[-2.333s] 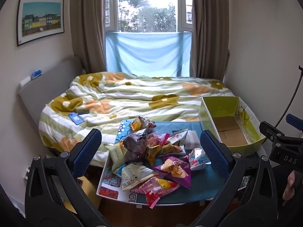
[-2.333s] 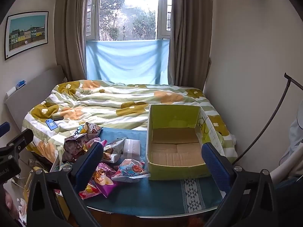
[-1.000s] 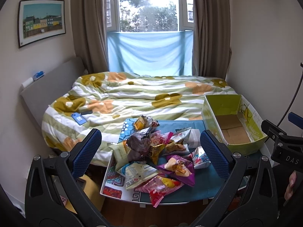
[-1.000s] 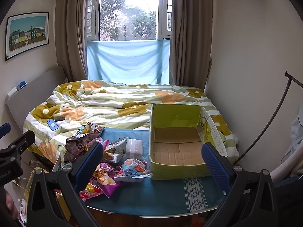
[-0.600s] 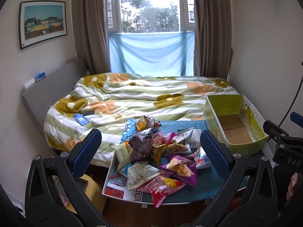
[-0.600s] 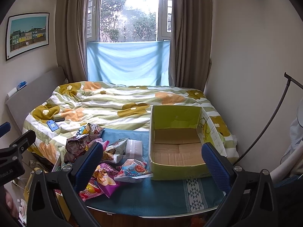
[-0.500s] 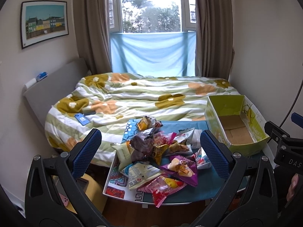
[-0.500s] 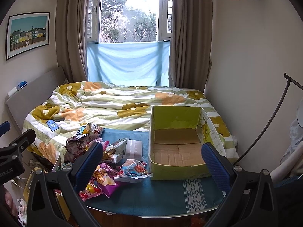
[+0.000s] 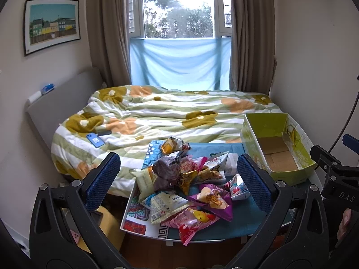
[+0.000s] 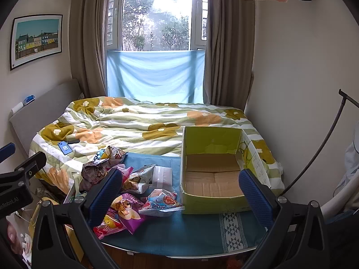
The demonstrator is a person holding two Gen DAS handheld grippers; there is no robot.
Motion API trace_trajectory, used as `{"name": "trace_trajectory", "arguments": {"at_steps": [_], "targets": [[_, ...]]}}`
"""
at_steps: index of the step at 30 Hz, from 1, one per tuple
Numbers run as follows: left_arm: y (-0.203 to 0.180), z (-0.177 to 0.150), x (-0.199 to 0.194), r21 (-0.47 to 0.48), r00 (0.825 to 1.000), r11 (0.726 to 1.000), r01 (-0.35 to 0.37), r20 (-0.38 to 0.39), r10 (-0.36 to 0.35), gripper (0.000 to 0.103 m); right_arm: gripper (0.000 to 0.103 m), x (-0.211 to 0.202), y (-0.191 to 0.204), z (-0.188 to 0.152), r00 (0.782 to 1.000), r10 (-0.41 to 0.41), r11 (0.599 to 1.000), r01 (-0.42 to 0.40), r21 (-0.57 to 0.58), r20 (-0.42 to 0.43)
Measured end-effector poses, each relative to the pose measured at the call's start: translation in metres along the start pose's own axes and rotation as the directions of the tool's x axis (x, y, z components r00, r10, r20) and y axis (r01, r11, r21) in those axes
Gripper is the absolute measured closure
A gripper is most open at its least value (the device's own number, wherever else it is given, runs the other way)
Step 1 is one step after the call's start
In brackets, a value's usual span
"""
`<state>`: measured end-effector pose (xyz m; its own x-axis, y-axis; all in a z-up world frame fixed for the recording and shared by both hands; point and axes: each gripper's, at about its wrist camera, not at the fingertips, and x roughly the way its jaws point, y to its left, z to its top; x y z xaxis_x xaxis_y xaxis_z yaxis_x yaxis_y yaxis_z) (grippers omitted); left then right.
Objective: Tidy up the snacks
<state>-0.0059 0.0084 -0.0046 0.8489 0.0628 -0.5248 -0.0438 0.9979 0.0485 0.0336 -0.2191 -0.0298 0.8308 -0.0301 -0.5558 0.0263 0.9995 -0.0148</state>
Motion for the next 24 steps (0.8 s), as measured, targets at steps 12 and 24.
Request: {"name": "trace_trajectory", "arguments": {"at_steps": [12, 24], "targets": [[0.002, -0.001, 0.002, 0.001, 1.0, 1.0, 0.002, -0.005, -0.002, 0.0, 0.0, 0.001, 0.001, 0.0, 1.0, -0.009, 1.0, 0.009, -0.002, 0.0], [0.022, -0.006, 0.015, -0.061, 0.996, 0.998, 0.0, -0.093, -0.006, 0.0, 0.0, 0.006, 0.001, 0.004, 0.999, 0.032, 0.999, -0.033, -0.006, -0.037]]}}
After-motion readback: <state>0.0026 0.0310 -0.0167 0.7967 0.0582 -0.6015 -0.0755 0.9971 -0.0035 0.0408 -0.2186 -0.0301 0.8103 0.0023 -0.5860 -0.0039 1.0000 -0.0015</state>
